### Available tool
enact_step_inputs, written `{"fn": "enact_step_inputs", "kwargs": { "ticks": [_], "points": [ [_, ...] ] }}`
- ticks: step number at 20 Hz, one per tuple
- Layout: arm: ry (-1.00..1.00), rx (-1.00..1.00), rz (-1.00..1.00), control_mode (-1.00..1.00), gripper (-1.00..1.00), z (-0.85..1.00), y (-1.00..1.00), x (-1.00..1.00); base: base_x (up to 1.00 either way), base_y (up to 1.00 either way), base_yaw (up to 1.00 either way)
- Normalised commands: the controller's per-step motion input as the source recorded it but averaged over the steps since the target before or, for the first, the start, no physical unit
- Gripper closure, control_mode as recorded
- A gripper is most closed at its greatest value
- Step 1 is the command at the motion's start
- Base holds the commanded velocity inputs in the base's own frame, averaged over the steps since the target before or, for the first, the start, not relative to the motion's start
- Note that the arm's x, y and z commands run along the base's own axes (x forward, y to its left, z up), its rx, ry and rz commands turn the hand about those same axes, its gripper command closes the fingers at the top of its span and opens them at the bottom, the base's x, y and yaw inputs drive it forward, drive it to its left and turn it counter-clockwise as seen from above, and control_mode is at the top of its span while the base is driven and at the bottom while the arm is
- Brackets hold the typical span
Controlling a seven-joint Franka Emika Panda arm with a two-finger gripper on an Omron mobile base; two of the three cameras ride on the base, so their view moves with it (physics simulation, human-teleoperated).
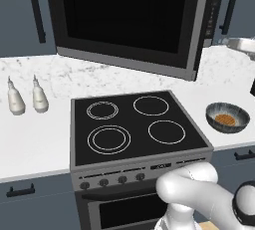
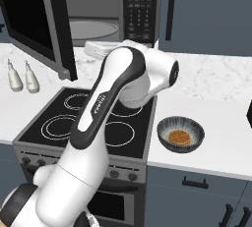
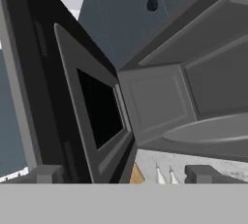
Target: Open the microwave, place the bowl with waffle inside the microwave, then close the microwave door and turn it on.
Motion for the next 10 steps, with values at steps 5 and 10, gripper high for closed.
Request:
{"fn": "enact_step_inputs", "kwargs": {
  "ticks": [5,10],
  "points": [
    [0.00,0.00,0.05,-1.00,-1.00,-0.24,0.35,0.33,0.00,0.00,0.00],
    [0.00,0.00,0.03,-1.00,-1.00,-0.03,0.30,0.16,0.00,0.00,0.00]
  ]
}}
